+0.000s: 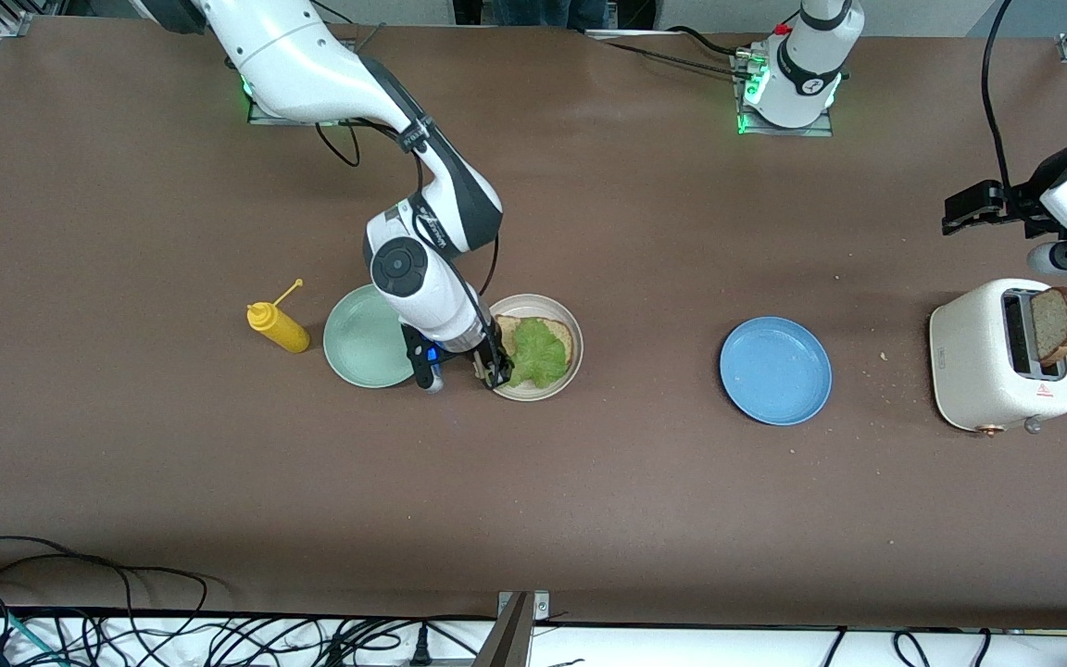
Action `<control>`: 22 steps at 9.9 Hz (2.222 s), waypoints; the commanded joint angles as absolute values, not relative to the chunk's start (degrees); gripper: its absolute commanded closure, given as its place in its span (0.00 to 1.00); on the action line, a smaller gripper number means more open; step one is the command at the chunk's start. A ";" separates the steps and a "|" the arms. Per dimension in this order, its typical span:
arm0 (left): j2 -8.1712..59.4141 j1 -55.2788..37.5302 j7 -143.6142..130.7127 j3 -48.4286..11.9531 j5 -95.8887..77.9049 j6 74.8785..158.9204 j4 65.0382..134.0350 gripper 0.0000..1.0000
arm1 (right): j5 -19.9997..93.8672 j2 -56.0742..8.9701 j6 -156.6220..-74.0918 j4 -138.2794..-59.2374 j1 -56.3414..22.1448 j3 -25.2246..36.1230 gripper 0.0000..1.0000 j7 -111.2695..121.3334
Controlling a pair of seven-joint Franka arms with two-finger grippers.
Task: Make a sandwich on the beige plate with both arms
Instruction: 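Carry the lettuce with the right gripper onto the bread slice, then release the lettuce and move the right gripper toward the mustard bottle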
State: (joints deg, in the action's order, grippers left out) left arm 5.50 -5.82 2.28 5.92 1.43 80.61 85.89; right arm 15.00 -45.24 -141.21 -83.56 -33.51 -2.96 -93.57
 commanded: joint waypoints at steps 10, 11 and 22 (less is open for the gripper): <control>5.54 -5.27 2.29 5.54 1.32 80.95 85.96 0.00 | 6.53 -41.15 -130.19 -81.74 -33.93 -1.67 0.00 -93.43; 5.54 -5.27 2.29 5.54 1.32 80.95 85.96 0.00 | 3.89 -39.74 -127.73 -81.74 -33.58 -1.32 0.00 -91.25; 5.62 -5.27 2.11 5.71 1.41 80.86 84.20 0.00 | 3.78 -23.84 -98.46 -86.56 -24.35 13.77 0.00 -22.31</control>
